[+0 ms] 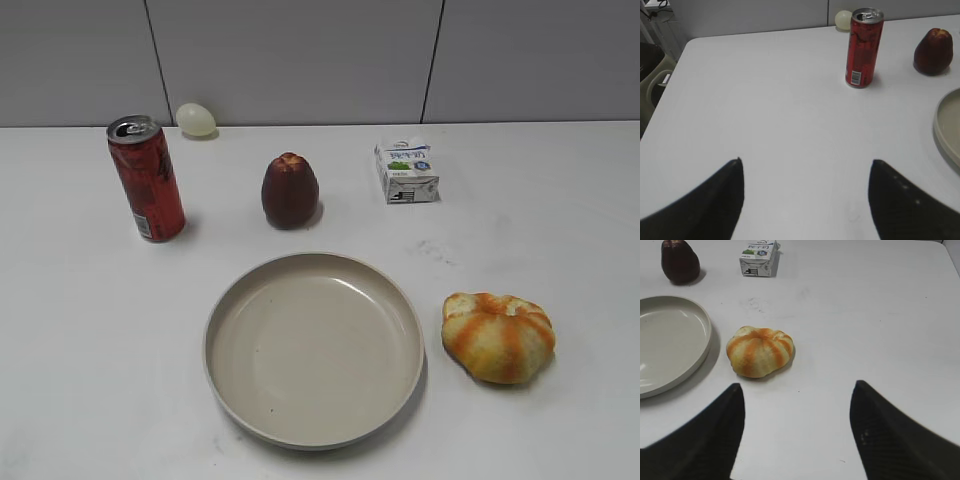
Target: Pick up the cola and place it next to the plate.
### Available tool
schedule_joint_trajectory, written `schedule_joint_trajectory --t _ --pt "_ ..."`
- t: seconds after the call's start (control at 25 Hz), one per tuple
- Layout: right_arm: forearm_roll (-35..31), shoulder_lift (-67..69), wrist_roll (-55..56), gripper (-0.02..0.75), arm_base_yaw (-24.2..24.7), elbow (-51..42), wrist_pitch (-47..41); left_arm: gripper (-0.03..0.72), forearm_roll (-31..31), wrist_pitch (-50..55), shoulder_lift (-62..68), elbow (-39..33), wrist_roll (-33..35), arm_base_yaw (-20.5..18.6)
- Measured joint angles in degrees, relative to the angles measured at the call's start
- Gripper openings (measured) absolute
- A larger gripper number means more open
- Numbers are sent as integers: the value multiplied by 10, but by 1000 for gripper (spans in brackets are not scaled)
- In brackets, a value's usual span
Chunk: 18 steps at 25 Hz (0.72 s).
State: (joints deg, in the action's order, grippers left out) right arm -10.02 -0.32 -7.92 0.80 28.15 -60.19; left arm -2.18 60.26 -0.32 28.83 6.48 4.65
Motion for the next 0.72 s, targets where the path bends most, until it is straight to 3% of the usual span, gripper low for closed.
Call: schedule_joint_trajectory --t 0.72 --pt "0 0 0 532 0 0 0 589 -1 -33 7 12 0 0"
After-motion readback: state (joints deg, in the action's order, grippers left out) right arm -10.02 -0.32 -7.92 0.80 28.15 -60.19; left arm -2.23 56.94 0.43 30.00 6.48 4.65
